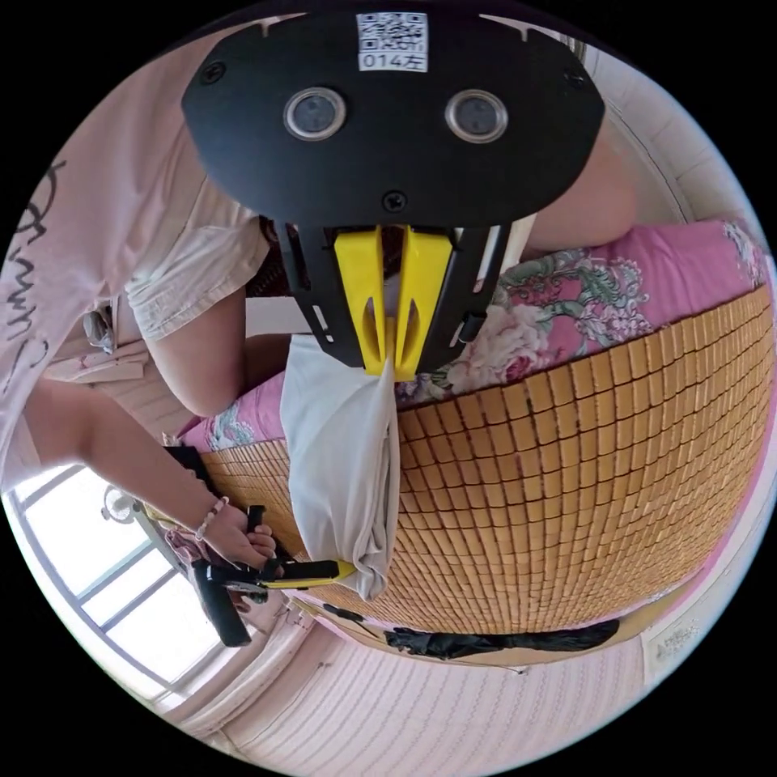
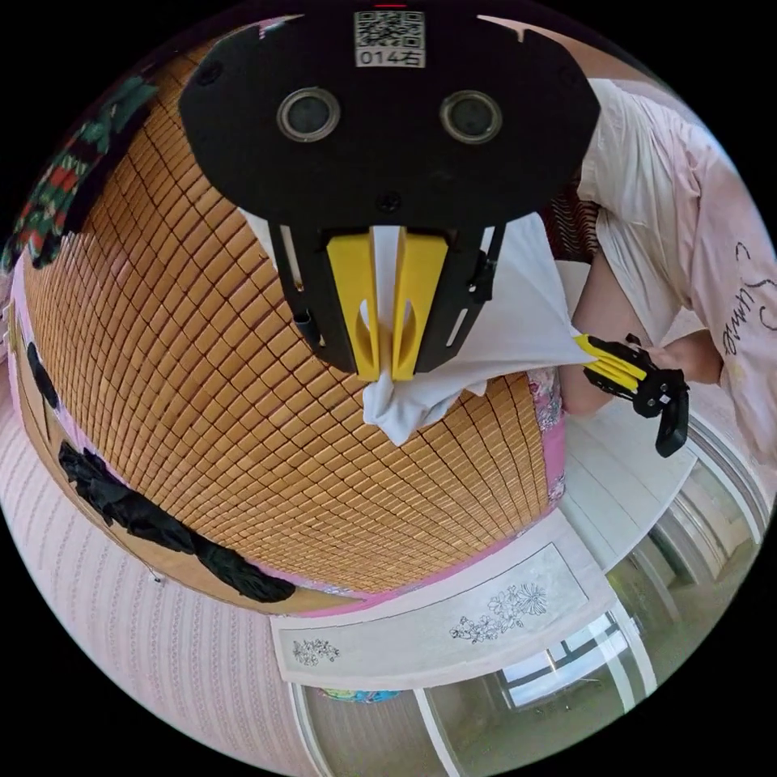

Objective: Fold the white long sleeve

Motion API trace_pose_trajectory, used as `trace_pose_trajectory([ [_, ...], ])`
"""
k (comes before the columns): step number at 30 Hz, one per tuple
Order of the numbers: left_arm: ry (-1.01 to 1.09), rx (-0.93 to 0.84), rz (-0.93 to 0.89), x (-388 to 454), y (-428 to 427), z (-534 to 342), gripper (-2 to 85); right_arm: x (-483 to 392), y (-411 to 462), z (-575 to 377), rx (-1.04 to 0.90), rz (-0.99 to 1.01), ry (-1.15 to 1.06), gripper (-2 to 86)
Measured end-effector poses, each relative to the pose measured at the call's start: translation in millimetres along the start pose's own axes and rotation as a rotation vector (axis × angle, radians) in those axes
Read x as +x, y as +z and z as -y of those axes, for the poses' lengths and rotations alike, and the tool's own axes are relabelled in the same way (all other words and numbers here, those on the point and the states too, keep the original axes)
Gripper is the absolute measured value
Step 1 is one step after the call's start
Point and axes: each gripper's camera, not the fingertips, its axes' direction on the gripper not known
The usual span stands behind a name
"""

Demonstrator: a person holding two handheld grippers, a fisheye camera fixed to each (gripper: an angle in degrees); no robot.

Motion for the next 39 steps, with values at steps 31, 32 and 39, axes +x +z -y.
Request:
trace_pose_trajectory([
  [31, -0.279, 0.466, 0.316, -3.0, -65.1, -124.5, 7.6, -109.6, -51.8, -122.0, -0.136, -0.181, 0.175, 9.0],
  [32, -0.176, 0.505, 0.316, 39.0, -55.4, -118.0, 7.5, -116.1, -80.8, -172.6, -0.140, -0.251, 0.242, 9.7],
  [39, 0.197, 0.543, 0.084, 236.1, 11.0, -54.9, 11.8, -153.2, -219.1, -396.2, -0.059, -0.630, 0.607, 13.3],
])
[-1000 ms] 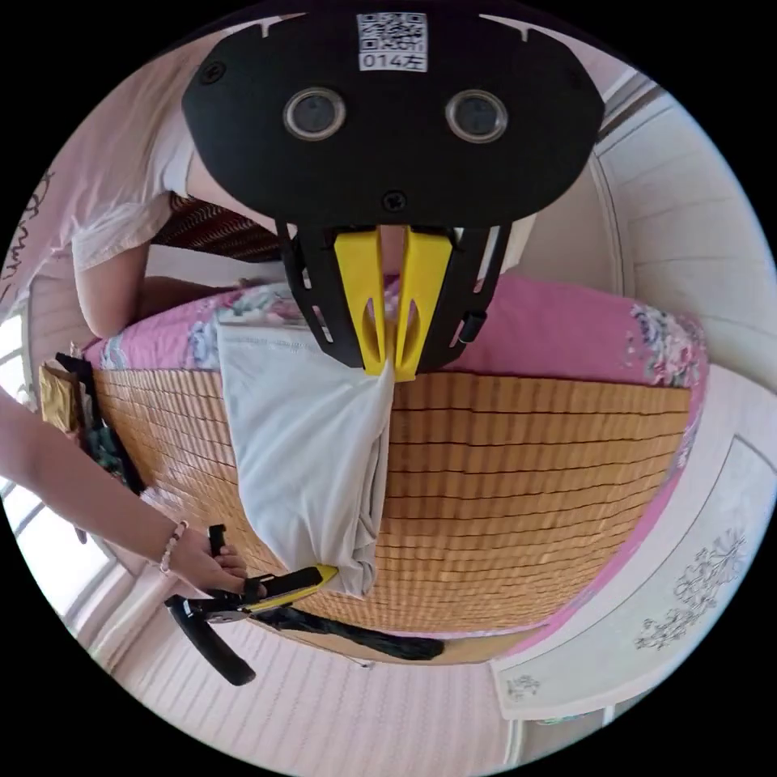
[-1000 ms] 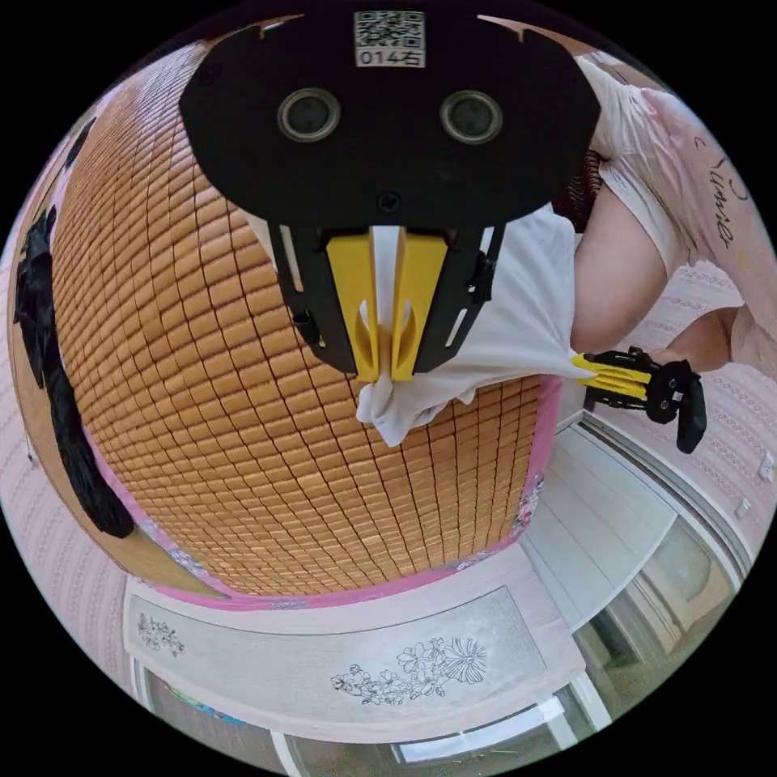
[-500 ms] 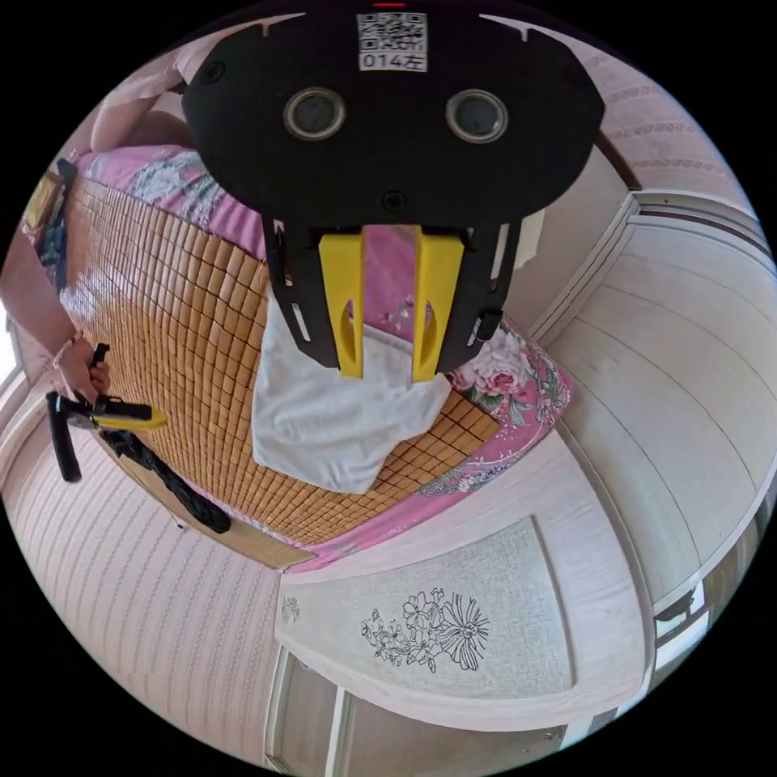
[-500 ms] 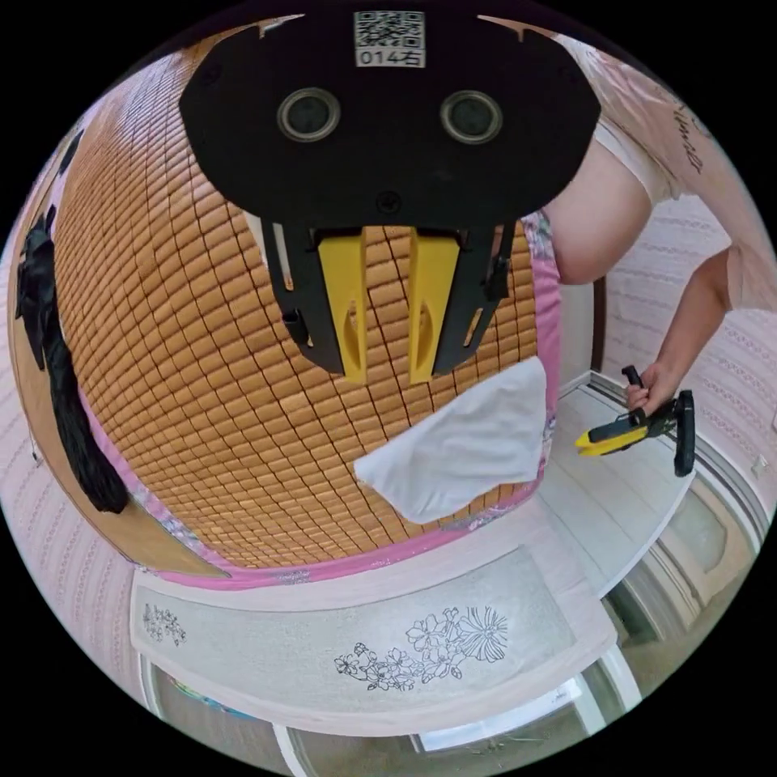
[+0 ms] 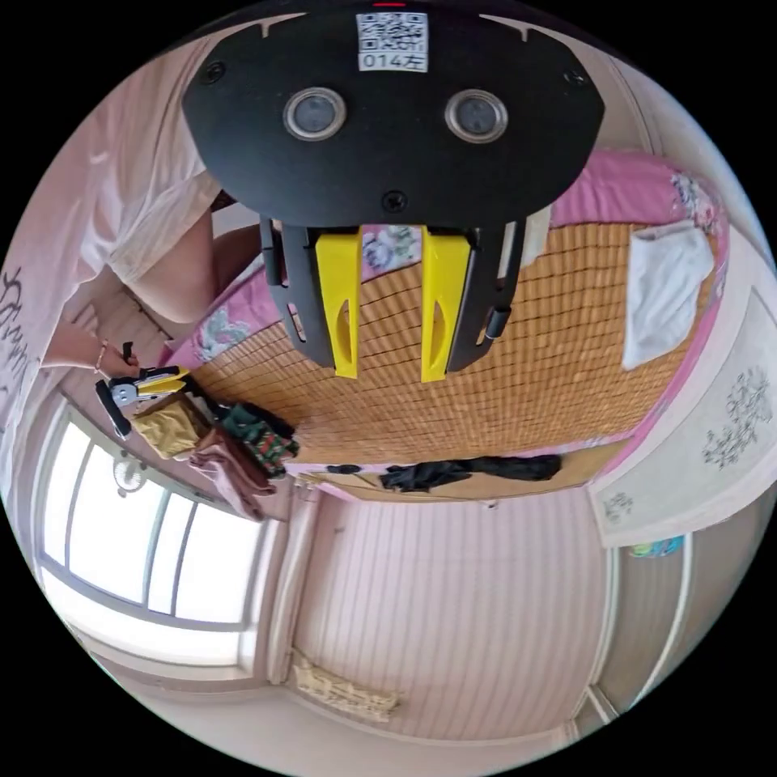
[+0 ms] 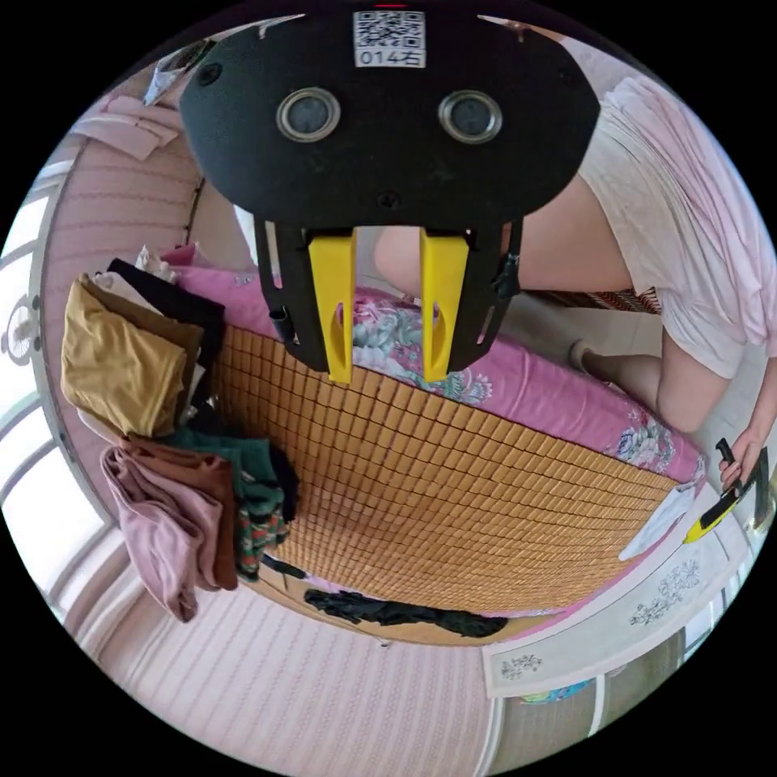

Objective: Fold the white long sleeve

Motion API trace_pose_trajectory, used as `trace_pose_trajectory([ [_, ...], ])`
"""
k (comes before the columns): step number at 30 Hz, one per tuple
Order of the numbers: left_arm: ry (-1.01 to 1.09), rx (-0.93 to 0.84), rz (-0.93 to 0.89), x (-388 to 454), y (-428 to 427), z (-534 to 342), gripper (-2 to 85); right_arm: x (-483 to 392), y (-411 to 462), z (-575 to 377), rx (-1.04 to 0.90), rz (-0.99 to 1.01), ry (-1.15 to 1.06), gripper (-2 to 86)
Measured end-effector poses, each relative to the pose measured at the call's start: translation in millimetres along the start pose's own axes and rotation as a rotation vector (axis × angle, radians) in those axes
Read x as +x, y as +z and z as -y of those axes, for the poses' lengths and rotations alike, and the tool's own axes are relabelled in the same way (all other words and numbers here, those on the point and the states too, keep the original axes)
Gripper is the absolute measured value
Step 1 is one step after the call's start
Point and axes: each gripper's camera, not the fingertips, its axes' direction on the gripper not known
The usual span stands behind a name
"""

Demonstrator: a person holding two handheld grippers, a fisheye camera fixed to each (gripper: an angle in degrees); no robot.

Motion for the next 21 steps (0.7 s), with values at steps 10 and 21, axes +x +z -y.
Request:
trace_pose_trajectory([
  [10, 0.332, -0.067, -0.449, 245.9, 135.0, 63.5, 12.2, 136.1, -52.4, -80.9, 0.125, -0.130, 0.244, 15.1],
  [21, 0.619, -0.211, -0.568, 476.0, 356.9, 129.0, 12.0, 244.9, -10.5, -22.8, 0.105, -0.167, 0.157, 13.9],
])
